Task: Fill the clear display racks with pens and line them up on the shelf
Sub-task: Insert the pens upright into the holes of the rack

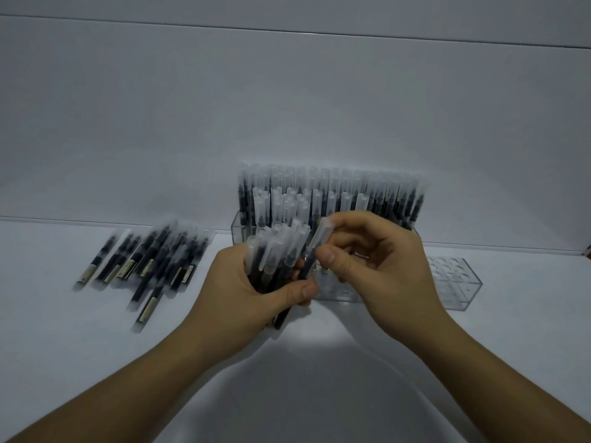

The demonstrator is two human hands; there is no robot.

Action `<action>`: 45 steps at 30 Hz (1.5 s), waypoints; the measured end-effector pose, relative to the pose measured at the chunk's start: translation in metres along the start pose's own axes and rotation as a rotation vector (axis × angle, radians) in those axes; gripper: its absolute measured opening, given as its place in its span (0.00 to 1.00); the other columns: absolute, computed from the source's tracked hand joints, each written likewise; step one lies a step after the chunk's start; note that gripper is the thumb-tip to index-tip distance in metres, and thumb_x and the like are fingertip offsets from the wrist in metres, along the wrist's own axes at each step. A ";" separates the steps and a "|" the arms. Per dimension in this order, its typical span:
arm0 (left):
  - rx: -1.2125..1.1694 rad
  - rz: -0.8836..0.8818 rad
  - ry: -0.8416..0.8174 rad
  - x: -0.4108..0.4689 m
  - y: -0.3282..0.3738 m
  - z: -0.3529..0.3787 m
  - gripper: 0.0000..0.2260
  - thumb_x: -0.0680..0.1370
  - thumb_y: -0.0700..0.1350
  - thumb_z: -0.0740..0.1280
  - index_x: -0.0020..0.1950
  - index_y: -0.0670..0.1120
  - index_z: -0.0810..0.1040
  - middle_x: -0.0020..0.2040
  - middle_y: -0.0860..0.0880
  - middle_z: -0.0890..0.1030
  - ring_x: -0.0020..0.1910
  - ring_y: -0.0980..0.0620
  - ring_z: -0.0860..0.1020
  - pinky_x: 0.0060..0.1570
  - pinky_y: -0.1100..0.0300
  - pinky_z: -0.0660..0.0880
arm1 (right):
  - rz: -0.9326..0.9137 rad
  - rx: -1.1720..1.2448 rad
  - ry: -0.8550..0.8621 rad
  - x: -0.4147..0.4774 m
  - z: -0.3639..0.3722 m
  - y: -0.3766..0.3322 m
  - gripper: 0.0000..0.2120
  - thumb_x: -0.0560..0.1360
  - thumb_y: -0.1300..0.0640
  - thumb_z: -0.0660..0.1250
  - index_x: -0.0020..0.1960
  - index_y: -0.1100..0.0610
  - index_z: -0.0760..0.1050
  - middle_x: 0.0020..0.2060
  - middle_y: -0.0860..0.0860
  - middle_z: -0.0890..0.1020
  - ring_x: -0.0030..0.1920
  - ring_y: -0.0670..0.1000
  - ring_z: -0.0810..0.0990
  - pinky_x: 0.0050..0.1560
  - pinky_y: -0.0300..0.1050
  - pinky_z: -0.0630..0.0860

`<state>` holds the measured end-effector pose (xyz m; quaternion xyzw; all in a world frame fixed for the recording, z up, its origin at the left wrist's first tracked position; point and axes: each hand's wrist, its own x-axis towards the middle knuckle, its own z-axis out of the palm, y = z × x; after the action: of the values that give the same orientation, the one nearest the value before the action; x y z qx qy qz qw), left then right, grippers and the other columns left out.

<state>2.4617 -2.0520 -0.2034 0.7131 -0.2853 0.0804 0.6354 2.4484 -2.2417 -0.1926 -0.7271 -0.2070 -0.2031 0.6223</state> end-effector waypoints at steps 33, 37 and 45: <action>0.883 0.388 -0.488 0.005 -0.022 -0.023 0.20 0.68 0.36 0.78 0.55 0.49 0.77 0.69 0.51 0.76 0.65 0.52 0.75 0.60 0.54 0.76 | -0.229 -0.353 0.315 0.043 -0.010 -0.002 0.11 0.79 0.62 0.71 0.61 0.56 0.80 0.44 0.46 0.82 0.43 0.48 0.84 0.43 0.38 0.80; 0.877 0.396 -0.481 0.005 -0.025 -0.022 0.21 0.67 0.35 0.78 0.56 0.48 0.77 0.68 0.51 0.77 0.64 0.52 0.76 0.60 0.54 0.76 | -0.227 -0.387 0.283 0.044 -0.008 0.000 0.12 0.79 0.60 0.71 0.63 0.55 0.80 0.45 0.46 0.83 0.44 0.50 0.84 0.45 0.46 0.83; 0.902 0.372 -0.477 0.004 -0.024 -0.021 0.24 0.66 0.36 0.78 0.60 0.46 0.79 0.67 0.53 0.77 0.65 0.54 0.74 0.62 0.55 0.75 | -0.272 -0.469 0.243 0.046 -0.003 0.002 0.12 0.79 0.61 0.71 0.62 0.54 0.80 0.44 0.45 0.82 0.43 0.47 0.83 0.44 0.43 0.82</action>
<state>2.4826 -2.0325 -0.2180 0.8509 -0.4802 0.1420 0.1591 2.4878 -2.2431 -0.1683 -0.7870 -0.1741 -0.4125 0.4244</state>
